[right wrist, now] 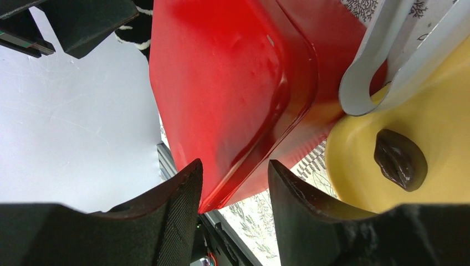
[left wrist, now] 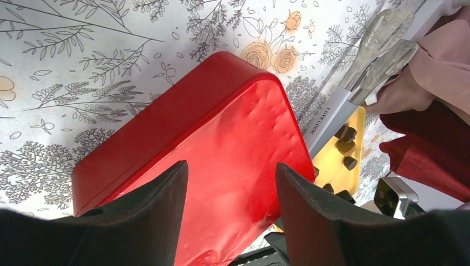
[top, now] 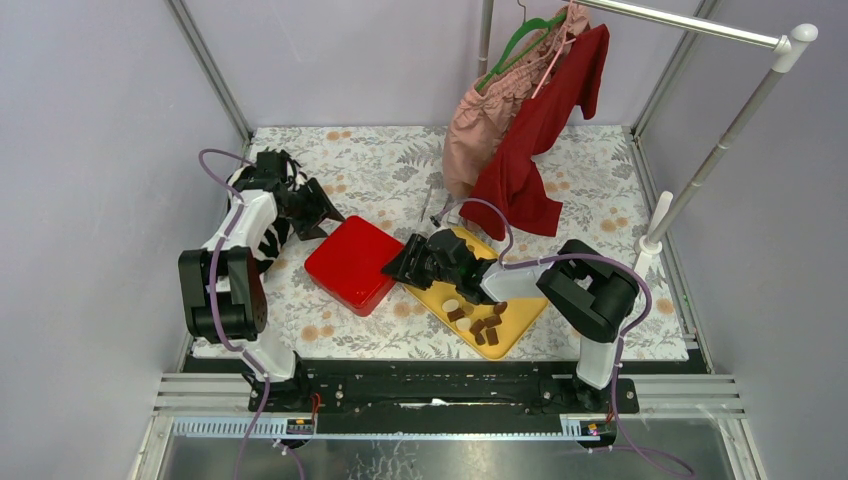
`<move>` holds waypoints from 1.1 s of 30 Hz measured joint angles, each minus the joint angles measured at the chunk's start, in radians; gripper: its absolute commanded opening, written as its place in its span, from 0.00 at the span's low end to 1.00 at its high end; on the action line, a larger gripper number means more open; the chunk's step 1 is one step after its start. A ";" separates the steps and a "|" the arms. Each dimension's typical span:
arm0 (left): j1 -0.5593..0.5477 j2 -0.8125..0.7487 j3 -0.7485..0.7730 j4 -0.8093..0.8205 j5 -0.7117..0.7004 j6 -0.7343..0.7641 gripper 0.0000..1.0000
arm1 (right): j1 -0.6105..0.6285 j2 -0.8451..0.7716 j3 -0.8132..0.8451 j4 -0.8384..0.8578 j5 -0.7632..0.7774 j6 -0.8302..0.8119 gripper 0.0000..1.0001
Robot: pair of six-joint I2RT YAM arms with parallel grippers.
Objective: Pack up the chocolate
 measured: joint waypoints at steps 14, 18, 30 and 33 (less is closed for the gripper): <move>0.000 -0.016 -0.015 -0.006 -0.055 0.000 0.67 | 0.010 0.000 0.005 0.001 -0.085 -0.040 0.81; 0.000 -0.016 -0.019 -0.005 -0.061 0.000 0.67 | 0.034 0.008 0.004 0.007 -0.118 -0.042 0.81; 0.000 -0.016 -0.049 -0.002 -0.065 -0.002 0.65 | 0.058 0.096 0.041 0.017 -0.203 -0.050 0.76; 0.000 -0.016 -0.055 0.001 -0.065 -0.002 0.65 | 0.061 0.097 0.043 0.020 -0.215 -0.050 0.78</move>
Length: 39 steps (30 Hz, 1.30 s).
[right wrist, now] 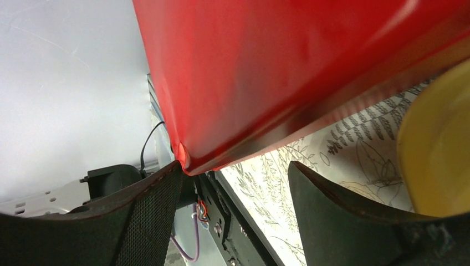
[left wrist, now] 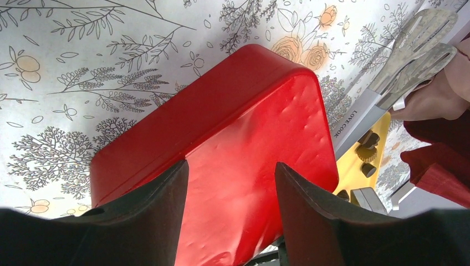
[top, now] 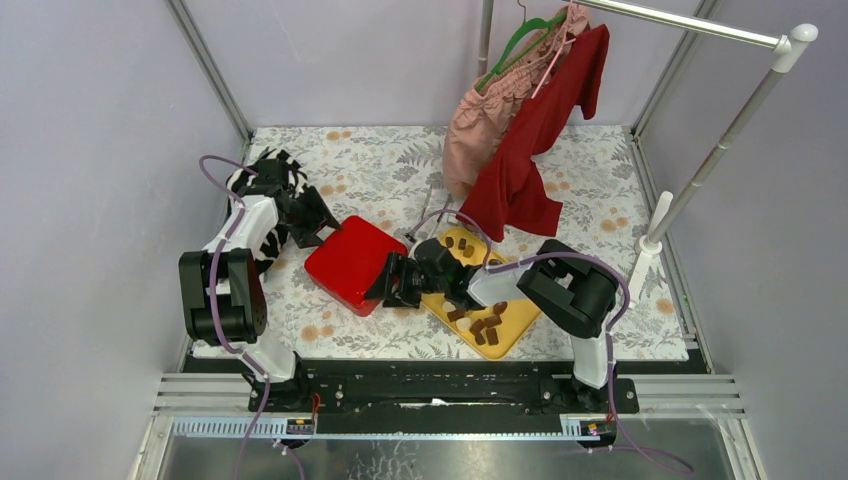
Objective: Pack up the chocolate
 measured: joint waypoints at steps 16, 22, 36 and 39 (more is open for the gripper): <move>0.000 0.000 -0.008 0.013 0.001 -0.002 0.64 | 0.011 0.042 0.056 0.031 -0.014 0.039 0.39; 0.000 0.000 -0.014 0.023 0.002 -0.005 0.64 | 0.018 0.042 0.044 0.084 -0.029 0.043 0.24; 0.000 -0.003 -0.016 0.031 -0.021 -0.005 0.64 | 0.023 0.056 -0.015 0.082 -0.016 0.061 0.78; 0.000 -0.013 -0.016 0.030 -0.052 -0.006 0.64 | 0.023 0.030 -0.016 0.072 0.003 0.057 0.83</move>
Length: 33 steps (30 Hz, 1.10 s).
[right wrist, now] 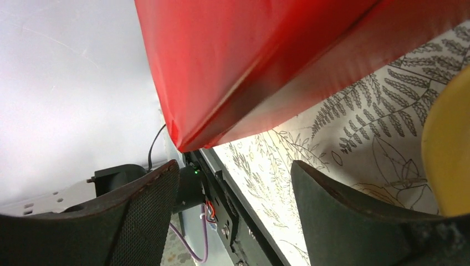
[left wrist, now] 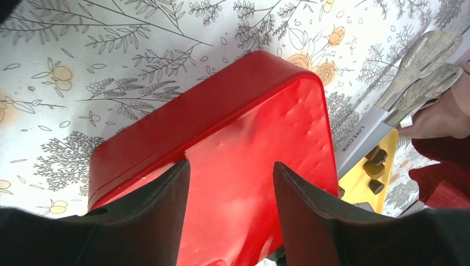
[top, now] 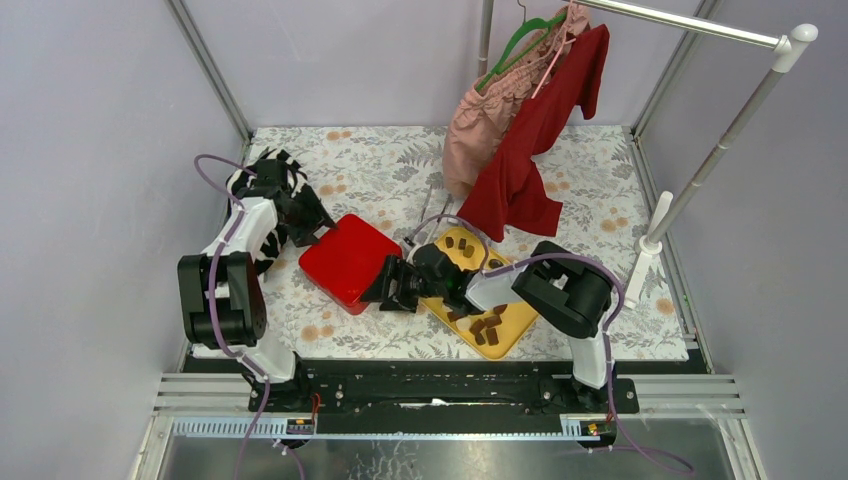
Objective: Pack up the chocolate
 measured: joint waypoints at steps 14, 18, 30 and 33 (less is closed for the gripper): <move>0.013 -0.050 0.002 0.001 -0.093 -0.023 0.65 | 0.000 0.040 0.160 -0.113 0.066 0.018 0.71; 0.015 -0.046 -0.008 0.007 -0.110 -0.027 0.65 | 0.000 0.063 0.152 -0.107 0.060 0.038 0.59; 0.018 -0.079 0.003 -0.005 -0.128 -0.028 0.65 | -0.004 -0.115 0.040 -0.212 0.068 -0.034 0.81; 0.014 -0.130 0.022 -0.006 -0.129 -0.028 0.65 | -0.024 -0.258 0.025 -0.300 0.105 -0.093 0.78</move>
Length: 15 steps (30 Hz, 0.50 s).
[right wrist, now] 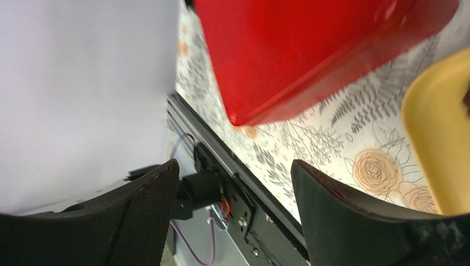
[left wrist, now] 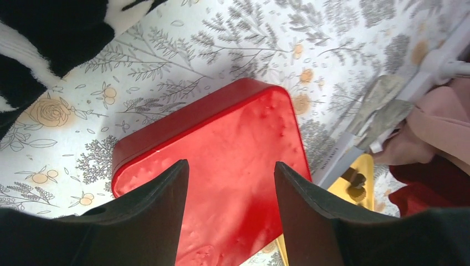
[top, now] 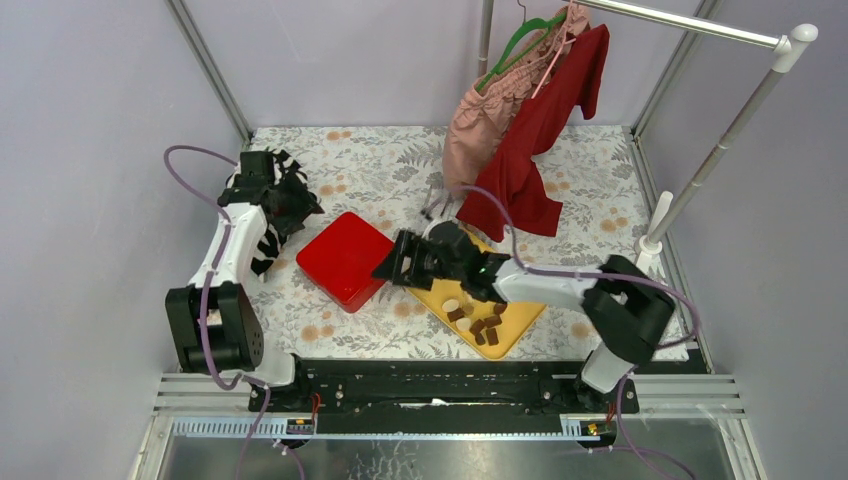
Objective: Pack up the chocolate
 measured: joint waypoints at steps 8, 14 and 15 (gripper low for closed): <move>-0.058 -0.049 0.015 -0.005 0.004 0.001 0.65 | -0.097 -0.173 0.084 -0.187 0.153 -0.187 0.20; -0.074 -0.048 0.015 -0.016 0.004 0.011 0.64 | -0.099 -0.004 0.307 -0.332 0.170 -0.300 0.10; -0.074 -0.046 0.015 -0.016 0.005 0.013 0.63 | -0.099 0.025 0.337 -0.348 0.169 -0.313 0.07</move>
